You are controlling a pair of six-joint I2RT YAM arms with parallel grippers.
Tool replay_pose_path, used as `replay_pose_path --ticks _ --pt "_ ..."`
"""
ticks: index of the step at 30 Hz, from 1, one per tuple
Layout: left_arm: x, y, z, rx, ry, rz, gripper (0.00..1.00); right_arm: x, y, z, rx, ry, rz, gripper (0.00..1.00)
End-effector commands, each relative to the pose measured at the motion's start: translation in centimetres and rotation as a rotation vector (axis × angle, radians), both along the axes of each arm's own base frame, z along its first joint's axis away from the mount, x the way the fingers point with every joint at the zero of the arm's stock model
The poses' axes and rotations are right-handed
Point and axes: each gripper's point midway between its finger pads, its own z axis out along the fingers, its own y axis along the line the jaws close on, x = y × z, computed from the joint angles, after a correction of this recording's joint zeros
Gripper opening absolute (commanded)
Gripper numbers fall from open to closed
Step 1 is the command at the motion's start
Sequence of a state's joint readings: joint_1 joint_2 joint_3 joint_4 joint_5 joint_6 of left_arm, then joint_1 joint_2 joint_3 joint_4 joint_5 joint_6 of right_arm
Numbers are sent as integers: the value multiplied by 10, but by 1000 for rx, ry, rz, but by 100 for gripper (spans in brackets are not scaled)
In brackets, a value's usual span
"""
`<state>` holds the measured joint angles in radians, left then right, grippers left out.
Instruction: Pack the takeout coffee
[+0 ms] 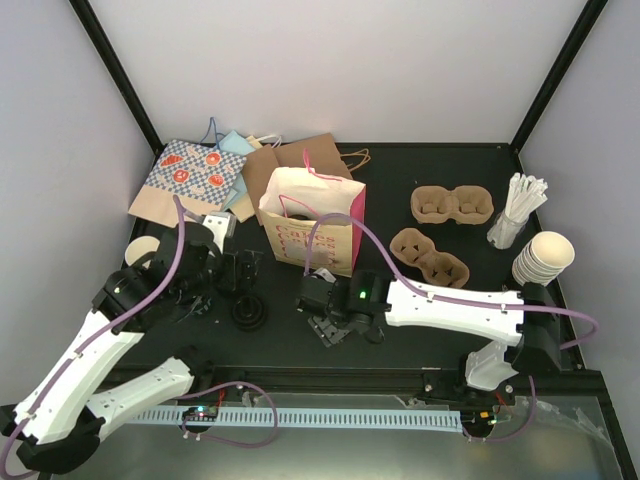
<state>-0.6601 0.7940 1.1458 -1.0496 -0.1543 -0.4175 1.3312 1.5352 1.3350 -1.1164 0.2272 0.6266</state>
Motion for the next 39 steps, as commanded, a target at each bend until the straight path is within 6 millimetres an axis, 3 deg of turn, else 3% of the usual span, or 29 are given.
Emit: replay_pose_path --ticks 1,12,17,24,39 --pt "-3 5 17 -6 -30 -4 99 6 -4 28 34 -64 -1 73" --pt "-2 9 35 -11 -52 4 99 16 -10 67 90 -120 -8 72" --pt "0 9 40 -11 -57 7 99 21 -8 94 144 -150 4 72" --pt "3 8 49 -10 -68 3 99 32 -13 151 257 -221 2 72" --pt "14 11 66 19 -97 11 99 63 -64 278 447 -522 -116 69"
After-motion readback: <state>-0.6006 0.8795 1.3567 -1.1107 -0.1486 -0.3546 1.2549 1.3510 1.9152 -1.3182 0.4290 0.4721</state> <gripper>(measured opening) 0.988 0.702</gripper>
